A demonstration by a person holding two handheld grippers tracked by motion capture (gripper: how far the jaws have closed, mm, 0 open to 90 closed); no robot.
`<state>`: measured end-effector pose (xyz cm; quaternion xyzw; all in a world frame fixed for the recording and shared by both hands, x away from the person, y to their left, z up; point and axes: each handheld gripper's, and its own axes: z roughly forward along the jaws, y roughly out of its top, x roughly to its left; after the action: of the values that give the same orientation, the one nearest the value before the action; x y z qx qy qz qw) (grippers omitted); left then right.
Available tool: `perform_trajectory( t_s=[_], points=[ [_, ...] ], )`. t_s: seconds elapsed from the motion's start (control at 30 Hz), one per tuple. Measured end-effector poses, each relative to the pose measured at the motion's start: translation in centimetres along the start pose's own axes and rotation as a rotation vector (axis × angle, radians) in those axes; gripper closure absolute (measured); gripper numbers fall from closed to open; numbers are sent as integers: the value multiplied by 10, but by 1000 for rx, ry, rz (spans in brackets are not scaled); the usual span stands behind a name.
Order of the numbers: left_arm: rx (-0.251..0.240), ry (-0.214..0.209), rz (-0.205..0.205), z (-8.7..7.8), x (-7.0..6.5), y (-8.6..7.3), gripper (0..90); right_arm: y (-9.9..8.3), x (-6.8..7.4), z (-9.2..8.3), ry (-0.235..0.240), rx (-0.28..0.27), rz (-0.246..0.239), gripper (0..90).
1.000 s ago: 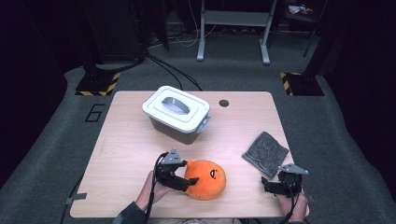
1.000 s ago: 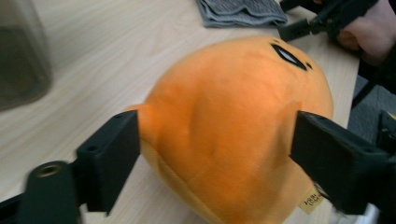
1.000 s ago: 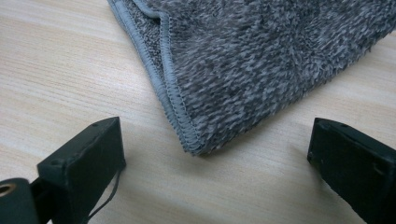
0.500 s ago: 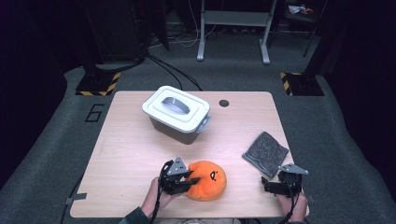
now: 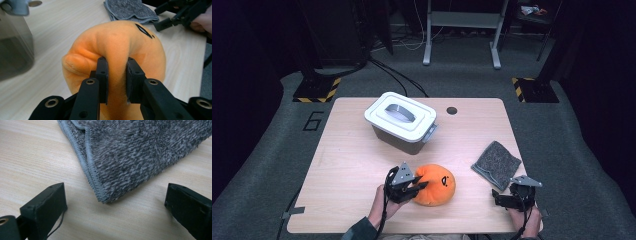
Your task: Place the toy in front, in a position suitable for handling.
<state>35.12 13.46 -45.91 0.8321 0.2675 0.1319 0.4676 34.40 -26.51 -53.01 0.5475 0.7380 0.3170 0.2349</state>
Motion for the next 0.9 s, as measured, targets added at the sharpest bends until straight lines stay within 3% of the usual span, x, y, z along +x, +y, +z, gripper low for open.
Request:
perform_trajectory(
  t_s=[0.23, 0.4, 0.77, 0.9],
  points=[
    [-24, 18, -2, 14, 15, 16, 753, 0, 0, 0, 0, 0, 0, 29],
    [-32, 8, -25, 27, 21, 25, 753, 0, 0, 0, 0, 0, 0, 29],
    [-22, 10, -43, 50, 28, 30, 747, 0, 0, 0, 0, 0, 0, 29],
    [-5, -19, -62, 53, 33, 28, 729, 0, 0, 0, 0, 0, 0, 29]
  ],
)
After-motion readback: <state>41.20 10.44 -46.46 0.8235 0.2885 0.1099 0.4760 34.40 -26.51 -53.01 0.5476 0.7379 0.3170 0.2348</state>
